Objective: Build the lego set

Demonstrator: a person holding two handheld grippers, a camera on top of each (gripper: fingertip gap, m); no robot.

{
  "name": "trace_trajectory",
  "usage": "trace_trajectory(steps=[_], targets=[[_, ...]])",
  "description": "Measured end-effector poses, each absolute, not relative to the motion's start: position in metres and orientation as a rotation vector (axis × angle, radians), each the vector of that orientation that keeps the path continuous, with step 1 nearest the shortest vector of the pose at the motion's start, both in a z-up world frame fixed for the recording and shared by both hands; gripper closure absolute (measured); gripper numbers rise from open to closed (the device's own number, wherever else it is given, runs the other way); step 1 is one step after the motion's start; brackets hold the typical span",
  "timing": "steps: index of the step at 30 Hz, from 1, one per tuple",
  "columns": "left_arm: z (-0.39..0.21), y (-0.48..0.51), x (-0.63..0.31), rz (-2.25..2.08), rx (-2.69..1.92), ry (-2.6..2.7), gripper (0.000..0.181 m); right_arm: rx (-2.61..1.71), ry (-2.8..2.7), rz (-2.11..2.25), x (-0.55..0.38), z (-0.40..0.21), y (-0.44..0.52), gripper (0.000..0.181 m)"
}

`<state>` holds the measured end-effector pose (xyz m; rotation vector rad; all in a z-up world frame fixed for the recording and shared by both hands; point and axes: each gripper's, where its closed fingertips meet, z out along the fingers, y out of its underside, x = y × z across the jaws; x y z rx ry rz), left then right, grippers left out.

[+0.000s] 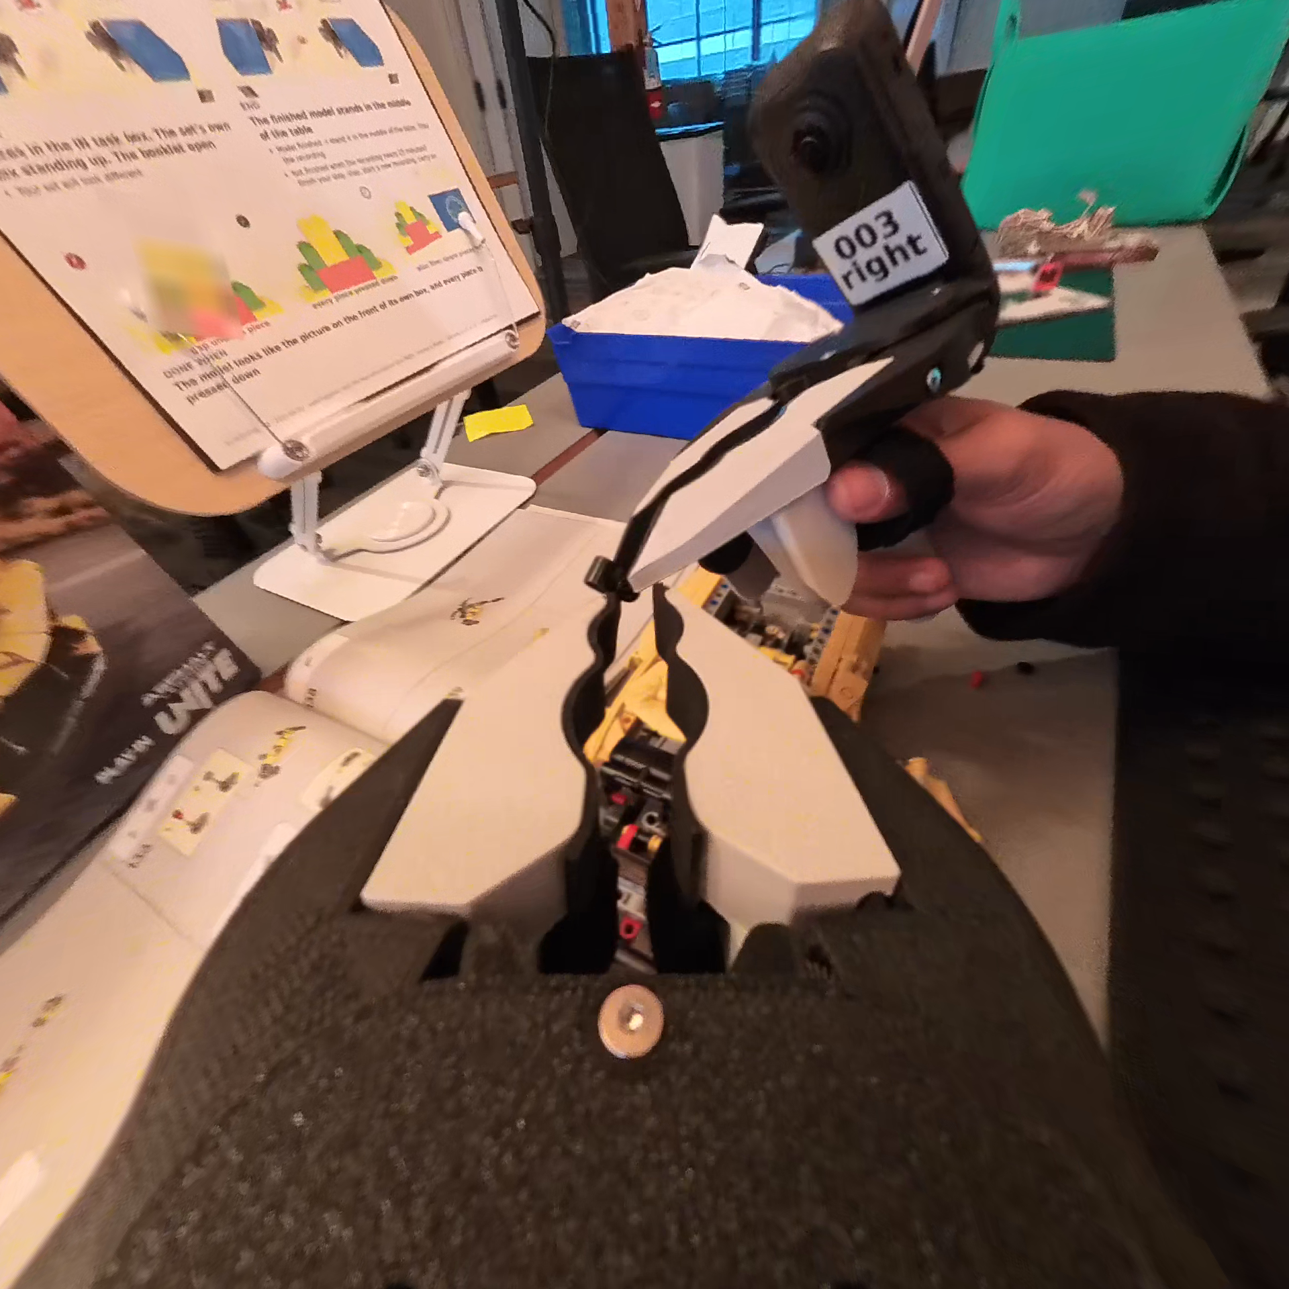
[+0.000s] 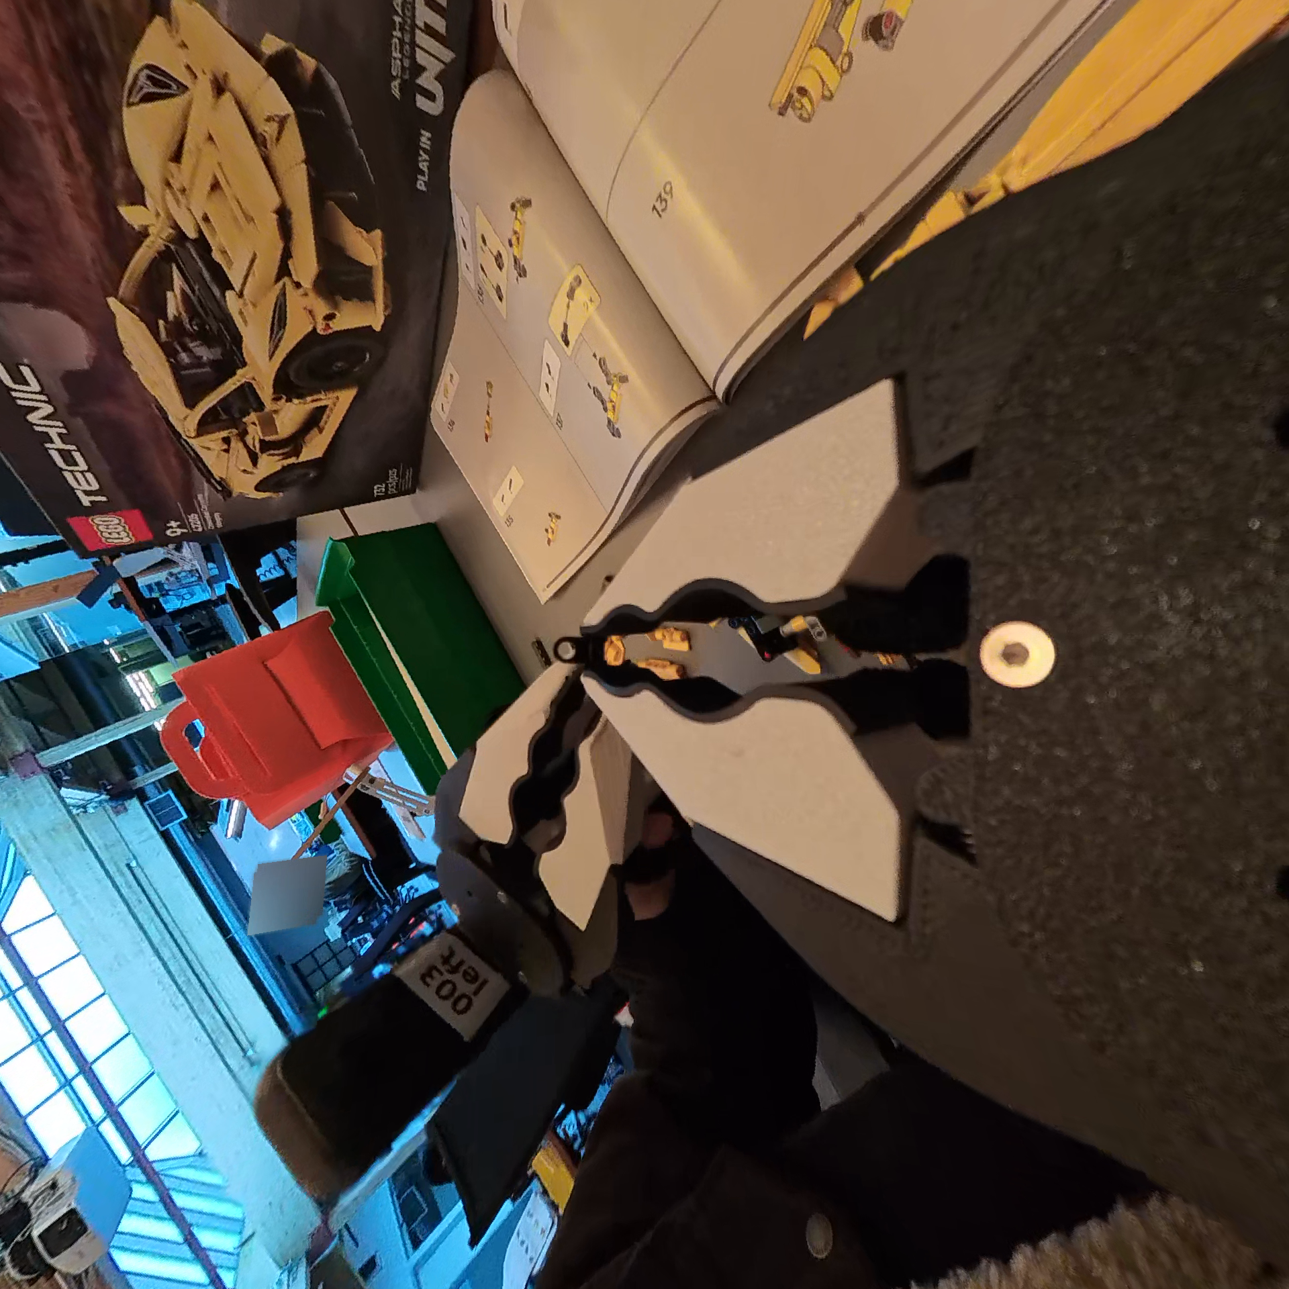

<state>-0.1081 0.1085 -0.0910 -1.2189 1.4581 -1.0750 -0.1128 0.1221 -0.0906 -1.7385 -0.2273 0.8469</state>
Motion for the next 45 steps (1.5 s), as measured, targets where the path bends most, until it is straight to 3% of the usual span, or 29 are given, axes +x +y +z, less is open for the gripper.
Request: trace_trajectory(steps=[7, 13, 28, 37, 45], targets=[[-0.102, 0.115, -0.106, -0.699, -1.069, 1.511, 0.165, -1.78, -0.212, 0.906, -0.113, -0.101, 0.122, 0.175], [-0.097, 0.105, -0.108, -0.668, -0.968, 1.526, 0.163, -1.771, -0.243, 0.983, -0.123, -0.097, 0.117, 0.175], [-0.098, 0.099, -0.112, -0.508, -0.772, 1.559, 0.178, -1.798, -0.246, 1.141, -0.117, -0.097, 0.105, 0.174], [-0.104, 0.099, -0.11, -0.4, -0.744, 1.574, 0.165, -1.855, -0.344, 1.003, -0.122, -0.106, 0.104, 0.175], [-0.111, 0.096, -0.108, -0.339, -0.713, 1.6, 0.173, -1.861, -0.382, 0.997, -0.126, -0.108, 0.102, 0.174]])
